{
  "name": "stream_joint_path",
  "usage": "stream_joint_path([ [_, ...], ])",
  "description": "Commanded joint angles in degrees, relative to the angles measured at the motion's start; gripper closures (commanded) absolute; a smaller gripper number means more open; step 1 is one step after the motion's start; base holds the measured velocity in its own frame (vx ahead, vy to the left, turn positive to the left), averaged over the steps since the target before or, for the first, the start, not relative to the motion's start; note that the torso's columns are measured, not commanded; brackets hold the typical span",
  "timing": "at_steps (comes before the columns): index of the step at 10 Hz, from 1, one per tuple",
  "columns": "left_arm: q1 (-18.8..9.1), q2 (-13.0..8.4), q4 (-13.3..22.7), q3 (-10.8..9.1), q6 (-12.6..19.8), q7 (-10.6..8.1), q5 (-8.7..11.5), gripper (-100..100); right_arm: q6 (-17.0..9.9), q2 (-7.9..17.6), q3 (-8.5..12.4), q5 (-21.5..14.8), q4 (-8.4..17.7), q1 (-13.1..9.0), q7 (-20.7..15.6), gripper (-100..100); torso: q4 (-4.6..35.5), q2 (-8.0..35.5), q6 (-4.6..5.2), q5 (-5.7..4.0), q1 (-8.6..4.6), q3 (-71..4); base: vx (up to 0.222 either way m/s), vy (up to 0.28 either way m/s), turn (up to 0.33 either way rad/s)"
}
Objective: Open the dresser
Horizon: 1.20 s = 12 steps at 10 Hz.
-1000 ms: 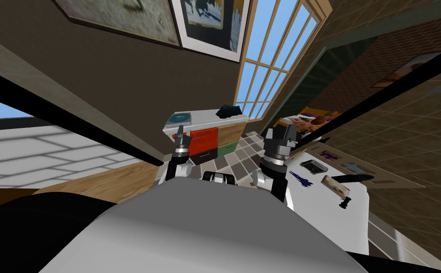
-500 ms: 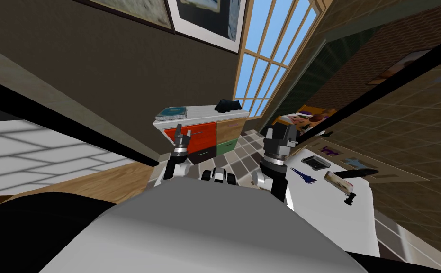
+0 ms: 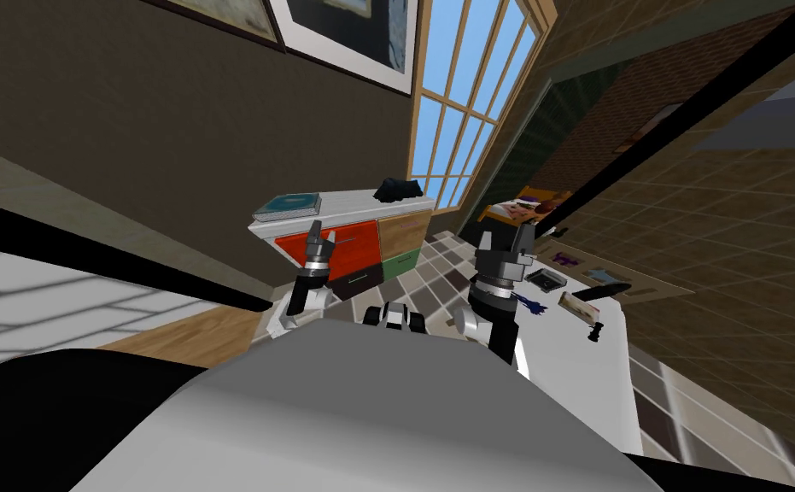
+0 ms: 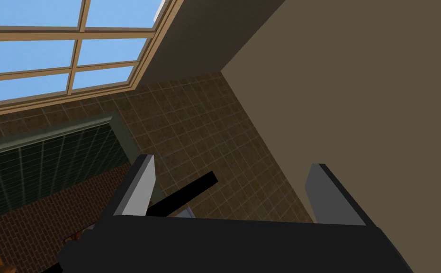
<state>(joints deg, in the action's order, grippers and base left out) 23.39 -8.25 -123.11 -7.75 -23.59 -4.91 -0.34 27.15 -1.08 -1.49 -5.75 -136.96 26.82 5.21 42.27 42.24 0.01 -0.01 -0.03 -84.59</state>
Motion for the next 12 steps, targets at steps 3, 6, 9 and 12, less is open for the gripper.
stream_joint_path([
  [3,-5.1,-2.2,4.5,-7.57,-0.2,-0.03,-1.9,-100,0.0,0.0,0.0,0.0,0.0,0.0,0.0,0,0.0,0.1,0.01,0.01,0.0,0.0,0.011,-0.066,-0.225],
  [6,-6.6,-2.6,5.9,-11.4,-0.3,-0.06,-2.5,-100,0.0,0.0,0.0,0.0,0.0,0.0,0.0,0,0.0,0.1,0.0,0.02,0.05,0.0,0.01,-0.056,-0.082],
  [9,-9.7,-3.2,8.8,-16.21,-0.6,-0.13,-3.7,-100,0.0,0.0,0.0,0.0,0.0,0.0,0.0,0,0.0,0.0,-0.03,0.01,0.05,0.0,0.013,-0.049,-0.145],
  [12,-11.4,-3.4,10.4,-19.83,-0.7,-0.17,-4.3,-100,0.0,0.0,0.0,0.0,0.0,0.0,0.0,0,0.0,0.0,0.01,0.0,-0.02,0.0,0.019,-0.048,-0.124],
])
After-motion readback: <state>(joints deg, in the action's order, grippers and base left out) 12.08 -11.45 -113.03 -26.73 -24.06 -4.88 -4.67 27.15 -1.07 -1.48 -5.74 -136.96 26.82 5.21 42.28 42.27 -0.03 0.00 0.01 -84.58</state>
